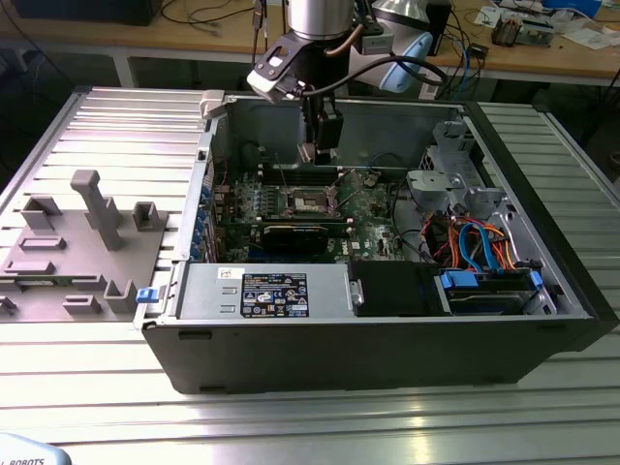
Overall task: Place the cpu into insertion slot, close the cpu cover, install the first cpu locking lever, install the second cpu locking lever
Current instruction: 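Place the cpu into insertion slot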
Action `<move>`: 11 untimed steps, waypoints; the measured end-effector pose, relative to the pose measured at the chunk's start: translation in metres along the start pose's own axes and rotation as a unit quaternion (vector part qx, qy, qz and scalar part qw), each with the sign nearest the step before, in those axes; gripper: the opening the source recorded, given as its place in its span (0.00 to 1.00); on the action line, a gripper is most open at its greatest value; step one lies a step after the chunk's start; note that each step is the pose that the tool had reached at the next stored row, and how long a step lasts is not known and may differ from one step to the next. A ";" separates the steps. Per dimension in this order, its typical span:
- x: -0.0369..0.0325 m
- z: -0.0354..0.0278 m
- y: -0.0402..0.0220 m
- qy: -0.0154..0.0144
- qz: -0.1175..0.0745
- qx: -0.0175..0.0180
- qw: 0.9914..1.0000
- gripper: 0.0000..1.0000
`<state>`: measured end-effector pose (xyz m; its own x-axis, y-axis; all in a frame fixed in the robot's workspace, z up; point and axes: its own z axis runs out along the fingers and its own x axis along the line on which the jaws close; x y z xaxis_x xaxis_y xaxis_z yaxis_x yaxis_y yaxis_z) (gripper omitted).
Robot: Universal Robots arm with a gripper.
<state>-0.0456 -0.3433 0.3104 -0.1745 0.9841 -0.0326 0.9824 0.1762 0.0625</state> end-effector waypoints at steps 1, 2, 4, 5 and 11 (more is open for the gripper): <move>0.0000 0.0000 0.0000 0.000 0.001 0.000 1.000 0.54; 0.0000 0.0000 0.0000 0.000 0.002 0.000 1.000 0.54; 0.0000 0.0000 0.0000 -0.001 0.004 0.000 1.000 0.54; 0.0000 0.0000 0.0000 -0.001 0.006 0.000 1.000 0.54; 0.0000 0.0000 0.0000 -0.002 0.014 0.001 1.000 0.54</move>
<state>-0.0456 -0.3433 0.3104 -0.1467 0.9886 -0.0340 0.9869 0.1486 0.0623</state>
